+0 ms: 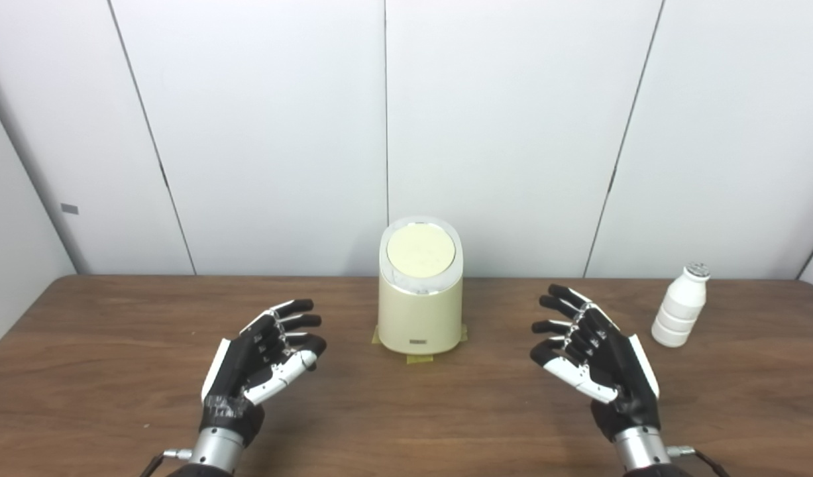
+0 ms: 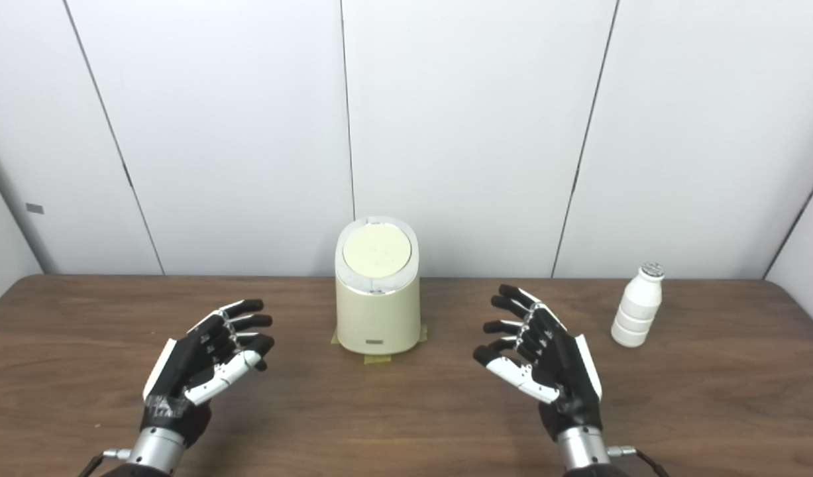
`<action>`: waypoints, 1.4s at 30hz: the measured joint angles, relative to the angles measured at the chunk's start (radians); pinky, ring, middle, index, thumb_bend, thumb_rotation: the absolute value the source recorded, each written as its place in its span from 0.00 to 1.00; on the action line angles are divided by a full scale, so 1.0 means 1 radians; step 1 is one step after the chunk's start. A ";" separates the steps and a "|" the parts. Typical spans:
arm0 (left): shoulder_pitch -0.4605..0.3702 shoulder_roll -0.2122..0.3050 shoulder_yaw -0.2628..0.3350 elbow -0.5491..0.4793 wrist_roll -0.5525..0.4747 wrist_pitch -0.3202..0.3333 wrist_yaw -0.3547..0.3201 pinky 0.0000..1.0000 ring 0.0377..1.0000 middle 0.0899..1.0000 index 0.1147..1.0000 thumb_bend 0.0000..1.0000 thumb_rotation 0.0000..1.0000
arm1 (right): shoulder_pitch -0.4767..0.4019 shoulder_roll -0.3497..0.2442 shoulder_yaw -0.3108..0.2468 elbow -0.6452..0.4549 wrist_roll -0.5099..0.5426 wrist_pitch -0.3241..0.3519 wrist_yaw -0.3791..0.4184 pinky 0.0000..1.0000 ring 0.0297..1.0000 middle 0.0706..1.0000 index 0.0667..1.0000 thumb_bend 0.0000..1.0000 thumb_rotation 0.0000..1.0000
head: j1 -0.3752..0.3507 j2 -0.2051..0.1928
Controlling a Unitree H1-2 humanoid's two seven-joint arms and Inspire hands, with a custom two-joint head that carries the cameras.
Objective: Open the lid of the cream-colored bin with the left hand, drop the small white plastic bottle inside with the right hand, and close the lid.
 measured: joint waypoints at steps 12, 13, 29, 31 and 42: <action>0.000 0.000 0.000 0.000 0.005 0.001 0.002 0.43 0.59 0.65 0.70 0.66 0.15 | 0.000 -0.001 0.000 0.000 0.000 0.000 0.000 0.47 0.60 0.74 0.75 0.69 0.26 | 0.002 0.002; 0.000 0.000 0.000 0.000 0.005 0.002 0.002 0.44 0.59 0.65 0.70 0.66 0.15 | 0.000 -0.001 0.000 0.000 0.002 0.000 0.000 0.47 0.60 0.74 0.75 0.69 0.26 | -0.003 -0.002; -0.253 0.022 -0.060 0.023 0.205 0.051 0.081 1.00 1.00 1.00 1.00 0.89 0.40 | 0.002 -0.003 0.002 0.000 -0.006 0.002 -0.001 0.46 0.58 0.73 0.75 0.70 0.29 | -0.031 -0.018; -0.297 0.020 -0.067 0.039 0.234 0.085 0.093 1.00 1.00 1.00 1.00 0.89 0.38 | 0.004 -0.002 0.002 0.000 -0.006 0.002 -0.001 0.46 0.58 0.73 0.76 0.69 0.29 | -0.031 -0.018; -0.448 0.004 -0.140 0.205 0.392 0.130 0.169 0.97 1.00 1.00 1.00 0.91 0.35 | 0.007 0.000 0.010 0.004 -0.028 0.001 -0.002 0.44 0.58 0.73 0.75 0.72 0.34 | -0.032 -0.021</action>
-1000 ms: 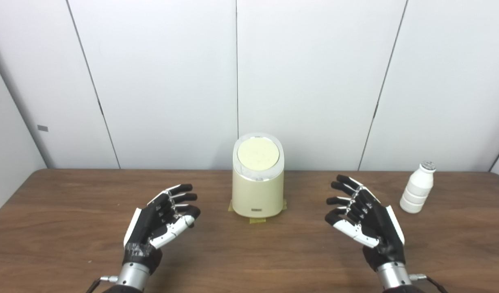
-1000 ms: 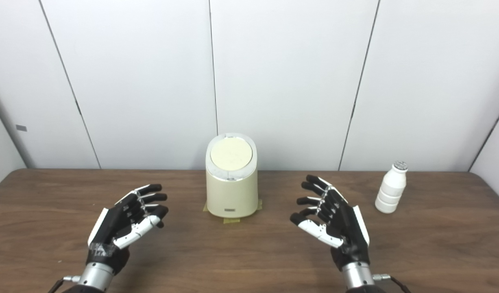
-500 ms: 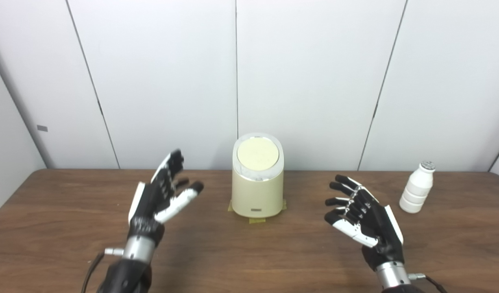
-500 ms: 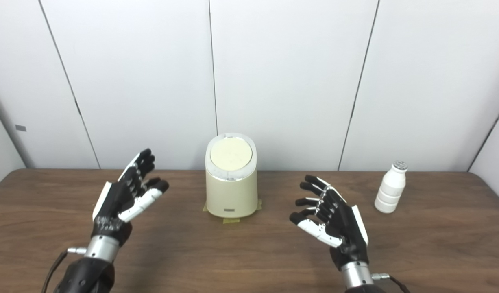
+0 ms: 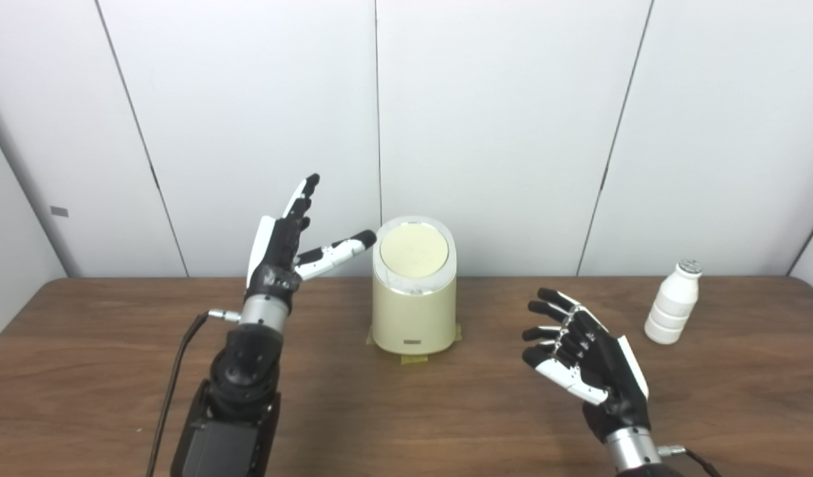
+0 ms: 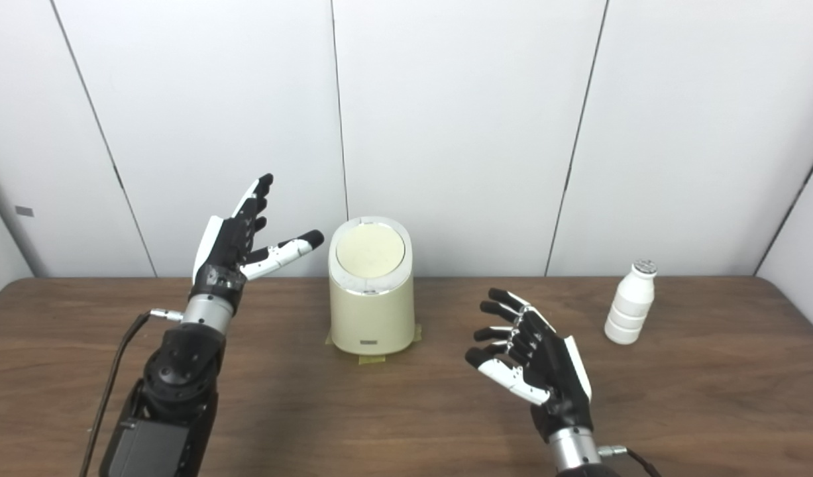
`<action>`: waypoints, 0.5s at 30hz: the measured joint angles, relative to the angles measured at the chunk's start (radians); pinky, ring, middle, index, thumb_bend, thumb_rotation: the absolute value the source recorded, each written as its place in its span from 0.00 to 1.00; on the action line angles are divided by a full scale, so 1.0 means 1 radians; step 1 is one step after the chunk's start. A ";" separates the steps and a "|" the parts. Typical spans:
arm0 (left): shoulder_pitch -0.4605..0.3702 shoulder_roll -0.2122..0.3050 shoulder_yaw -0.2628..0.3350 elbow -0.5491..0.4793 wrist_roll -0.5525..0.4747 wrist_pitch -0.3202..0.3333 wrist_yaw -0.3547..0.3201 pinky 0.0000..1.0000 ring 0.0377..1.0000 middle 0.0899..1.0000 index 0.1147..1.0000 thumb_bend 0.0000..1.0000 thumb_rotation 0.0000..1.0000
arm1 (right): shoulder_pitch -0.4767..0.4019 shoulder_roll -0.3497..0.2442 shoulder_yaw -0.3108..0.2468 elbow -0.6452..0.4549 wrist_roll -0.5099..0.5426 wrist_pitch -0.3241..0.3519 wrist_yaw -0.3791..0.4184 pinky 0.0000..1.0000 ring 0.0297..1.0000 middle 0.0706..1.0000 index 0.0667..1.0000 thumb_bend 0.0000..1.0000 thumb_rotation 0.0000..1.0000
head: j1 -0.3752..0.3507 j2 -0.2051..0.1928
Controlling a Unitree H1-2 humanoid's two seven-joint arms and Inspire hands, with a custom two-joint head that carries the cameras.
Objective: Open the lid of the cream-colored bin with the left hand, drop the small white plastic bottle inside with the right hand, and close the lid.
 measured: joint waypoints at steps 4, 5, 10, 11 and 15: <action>-0.056 0.001 -0.069 0.025 0.114 -0.002 0.032 0.97 1.00 1.00 1.00 0.95 0.35 | 0.000 -0.001 0.000 0.000 -0.004 0.000 0.000 0.44 0.58 0.73 0.75 0.73 0.33 | 0.003 0.002; -0.071 0.000 -0.083 0.039 0.134 -0.002 0.036 0.97 1.00 1.00 1.00 0.96 0.36 | -0.001 0.000 0.000 0.000 -0.003 0.000 0.000 0.44 0.57 0.73 0.75 0.72 0.33 | 0.005 0.003; -0.104 -0.003 -0.133 0.091 0.229 0.011 0.047 1.00 1.00 1.00 1.00 0.96 0.35 | -0.003 -0.001 -0.001 0.006 -0.004 -0.001 0.001 0.44 0.58 0.73 0.75 0.72 0.33 | 0.003 0.003; -0.110 -0.003 -0.142 0.107 0.246 0.016 0.051 1.00 1.00 1.00 1.00 0.96 0.35 | -0.003 -0.001 -0.001 0.007 -0.005 -0.001 0.001 0.45 0.58 0.73 0.75 0.71 0.33 | 0.003 0.003; -0.123 -0.003 -0.164 0.142 0.297 0.027 0.063 1.00 1.00 1.00 1.00 0.98 0.34 | -0.004 0.000 0.001 0.003 -0.010 -0.001 0.000 0.45 0.59 0.73 0.75 0.70 0.31 | 0.003 0.006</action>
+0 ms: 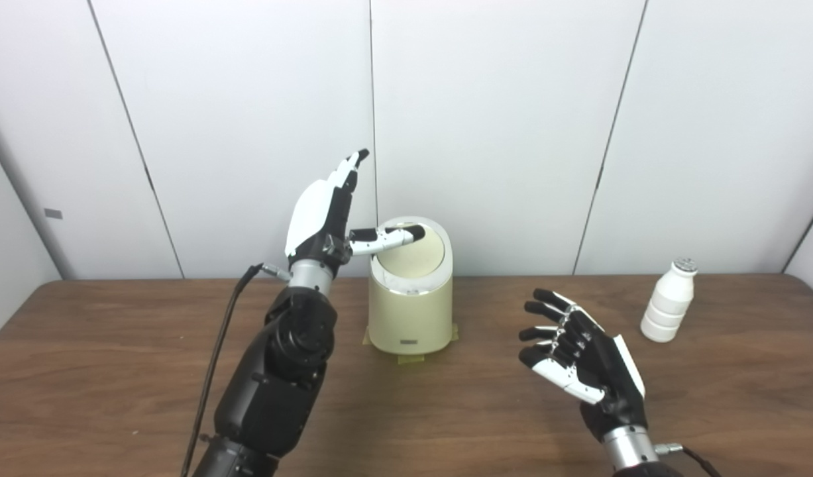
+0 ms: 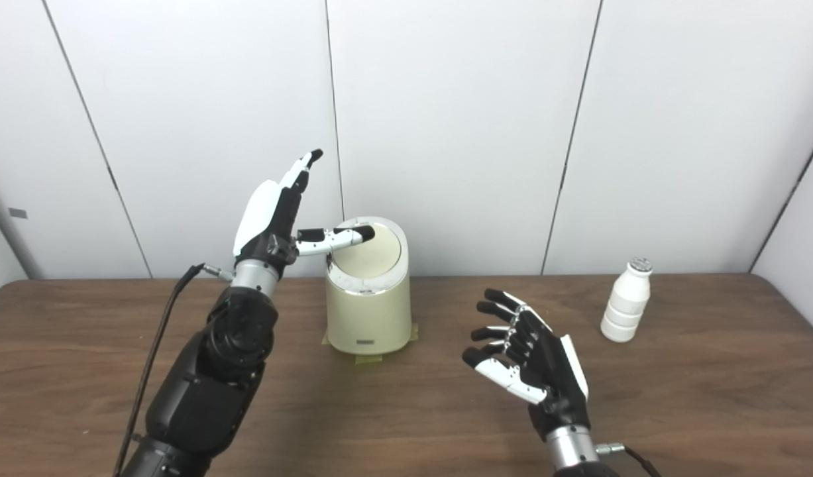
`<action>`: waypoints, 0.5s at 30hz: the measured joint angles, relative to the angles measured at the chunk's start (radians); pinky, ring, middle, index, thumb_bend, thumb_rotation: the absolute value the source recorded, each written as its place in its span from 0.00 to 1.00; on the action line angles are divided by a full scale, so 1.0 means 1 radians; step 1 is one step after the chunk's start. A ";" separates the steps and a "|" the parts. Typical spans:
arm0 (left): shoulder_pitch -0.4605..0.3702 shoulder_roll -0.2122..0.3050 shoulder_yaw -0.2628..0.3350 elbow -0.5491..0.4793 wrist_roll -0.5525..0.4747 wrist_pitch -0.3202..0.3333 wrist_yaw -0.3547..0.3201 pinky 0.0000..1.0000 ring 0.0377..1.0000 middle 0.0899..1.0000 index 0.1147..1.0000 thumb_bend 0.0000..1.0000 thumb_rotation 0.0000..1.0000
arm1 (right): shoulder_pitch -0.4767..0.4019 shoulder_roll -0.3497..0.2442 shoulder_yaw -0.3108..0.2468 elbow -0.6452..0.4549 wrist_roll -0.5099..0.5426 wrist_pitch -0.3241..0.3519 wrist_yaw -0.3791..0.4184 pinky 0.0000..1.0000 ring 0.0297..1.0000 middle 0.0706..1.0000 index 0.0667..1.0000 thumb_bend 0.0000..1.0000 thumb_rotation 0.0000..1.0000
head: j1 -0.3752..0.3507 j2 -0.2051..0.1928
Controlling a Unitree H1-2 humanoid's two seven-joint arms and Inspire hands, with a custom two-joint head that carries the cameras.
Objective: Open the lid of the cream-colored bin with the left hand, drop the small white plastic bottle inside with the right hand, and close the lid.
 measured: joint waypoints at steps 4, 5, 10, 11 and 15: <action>-0.015 -0.003 -0.018 0.026 0.030 0.003 0.005 1.00 1.00 1.00 1.00 0.96 0.30 | -0.002 0.001 0.000 -0.001 0.000 0.000 0.000 0.45 0.59 0.73 0.75 0.69 0.30 | -0.005 0.002; -0.019 -0.005 -0.022 0.031 0.034 0.006 0.005 1.00 1.00 1.00 1.00 0.95 0.29 | -0.002 0.001 0.000 -0.001 0.000 0.000 0.000 0.45 0.58 0.73 0.75 0.69 0.30 | -0.005 0.002; -0.026 -0.008 -0.036 0.036 0.066 0.012 0.005 1.00 1.00 1.00 1.00 0.94 0.26 | -0.004 0.003 -0.001 0.000 -0.001 0.000 -0.001 0.45 0.59 0.74 0.75 0.69 0.29 | -0.006 0.002; -0.027 -0.008 -0.037 0.039 0.068 0.015 0.005 1.00 1.00 1.00 1.00 0.94 0.25 | -0.004 0.003 -0.001 -0.001 -0.001 0.000 -0.001 0.45 0.59 0.74 0.75 0.69 0.30 | -0.006 0.002; -0.026 -0.006 -0.038 0.051 0.086 0.027 0.004 1.00 1.00 1.00 1.00 0.92 0.22 | -0.004 0.004 0.000 0.000 -0.001 0.000 -0.001 0.45 0.58 0.73 0.75 0.71 0.31 | -0.008 0.003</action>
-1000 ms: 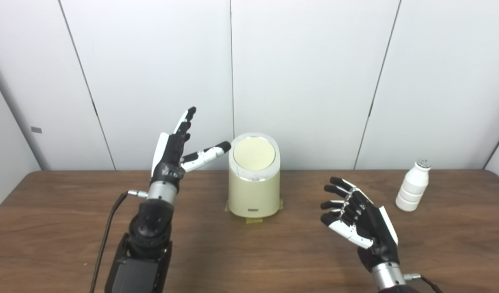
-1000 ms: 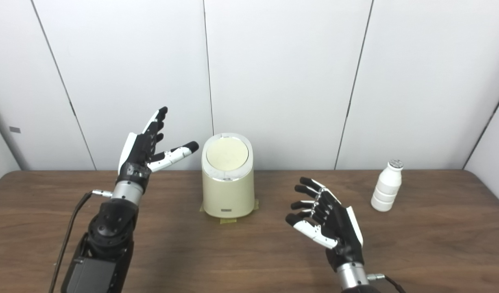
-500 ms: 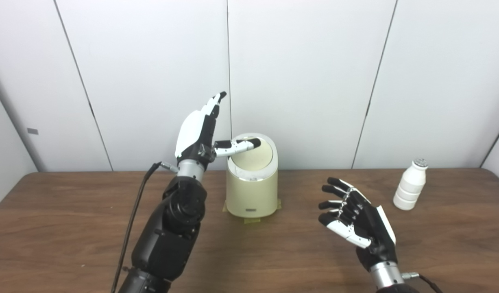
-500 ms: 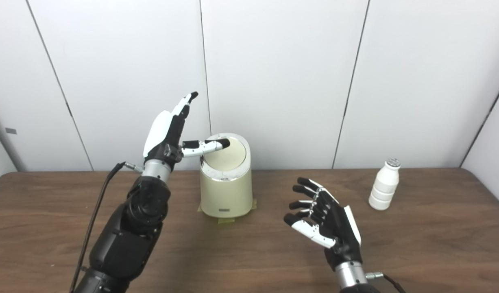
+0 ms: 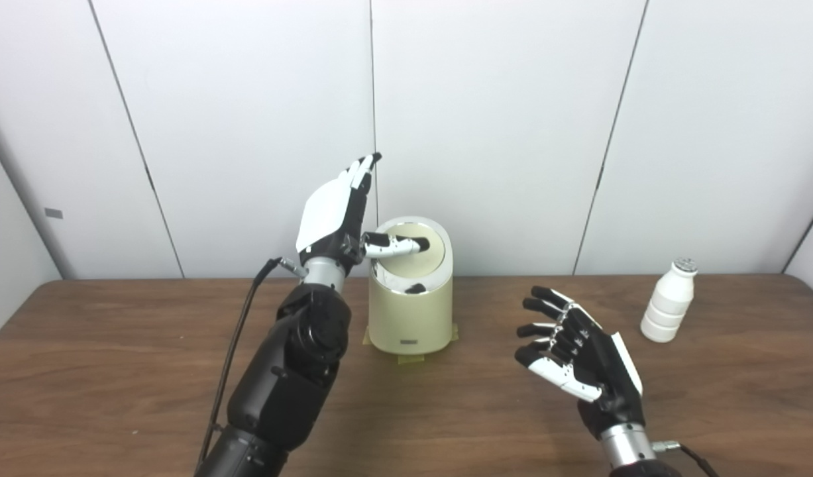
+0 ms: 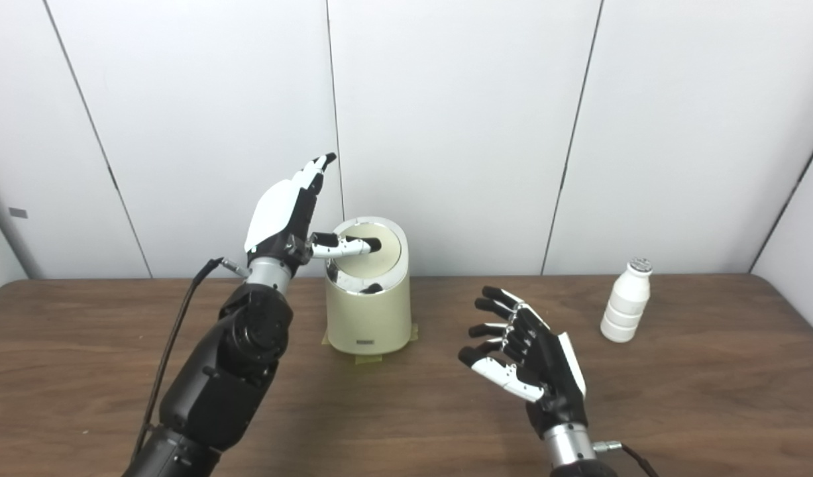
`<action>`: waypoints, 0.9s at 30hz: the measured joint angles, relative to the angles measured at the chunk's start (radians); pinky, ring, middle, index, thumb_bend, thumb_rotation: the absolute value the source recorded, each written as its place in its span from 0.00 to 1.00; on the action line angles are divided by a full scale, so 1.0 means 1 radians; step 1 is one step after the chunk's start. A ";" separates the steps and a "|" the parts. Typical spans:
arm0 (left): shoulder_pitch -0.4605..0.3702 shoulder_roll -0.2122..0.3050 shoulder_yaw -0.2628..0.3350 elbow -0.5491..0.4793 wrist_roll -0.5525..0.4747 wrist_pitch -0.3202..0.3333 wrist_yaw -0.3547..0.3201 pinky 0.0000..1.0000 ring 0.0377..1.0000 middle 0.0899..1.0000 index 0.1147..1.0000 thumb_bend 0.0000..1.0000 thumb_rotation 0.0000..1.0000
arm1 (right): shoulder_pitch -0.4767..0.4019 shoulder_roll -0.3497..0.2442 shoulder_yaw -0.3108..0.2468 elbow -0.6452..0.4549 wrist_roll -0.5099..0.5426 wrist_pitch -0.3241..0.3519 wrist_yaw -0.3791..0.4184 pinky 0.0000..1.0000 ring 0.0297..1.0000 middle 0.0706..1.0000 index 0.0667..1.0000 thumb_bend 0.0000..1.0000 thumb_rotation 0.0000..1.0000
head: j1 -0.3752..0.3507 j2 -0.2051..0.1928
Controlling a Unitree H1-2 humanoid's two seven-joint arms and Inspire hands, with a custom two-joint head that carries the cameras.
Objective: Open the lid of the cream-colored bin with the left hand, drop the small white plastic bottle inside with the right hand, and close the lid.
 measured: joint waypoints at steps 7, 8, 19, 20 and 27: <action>0.001 0.008 -0.003 0.012 0.008 0.001 0.000 1.00 1.00 1.00 1.00 0.90 0.17 | -0.001 0.000 0.000 0.003 -0.002 -0.001 -0.002 0.45 0.58 0.73 0.74 0.71 0.32 | -0.002 0.002; 0.001 0.009 -0.004 0.015 0.010 0.001 0.000 1.00 1.00 1.00 1.00 0.89 0.16 | -0.001 0.000 0.000 0.003 -0.002 -0.001 -0.002 0.45 0.58 0.72 0.74 0.72 0.32 | -0.002 0.002; 0.004 0.015 -0.017 0.064 0.025 -0.024 0.034 1.00 1.00 1.00 1.00 0.85 0.13 | -0.001 0.008 0.002 -0.004 -0.001 -0.001 -0.008 0.45 0.58 0.73 0.75 0.69 0.28 | -0.003 0.002; 0.004 0.014 -0.019 0.070 0.028 -0.026 0.038 1.00 1.00 1.00 1.00 0.85 0.13 | -0.001 0.010 0.003 -0.004 0.001 -0.001 -0.007 0.45 0.58 0.73 0.75 0.69 0.29 | -0.006 0.002; -0.009 0.013 -0.049 0.132 0.058 -0.031 0.079 1.00 1.00 1.00 1.00 0.87 0.17 | -0.001 0.012 0.007 -0.006 0.000 -0.001 -0.008 0.44 0.57 0.73 0.74 0.68 0.28 | -0.012 0.003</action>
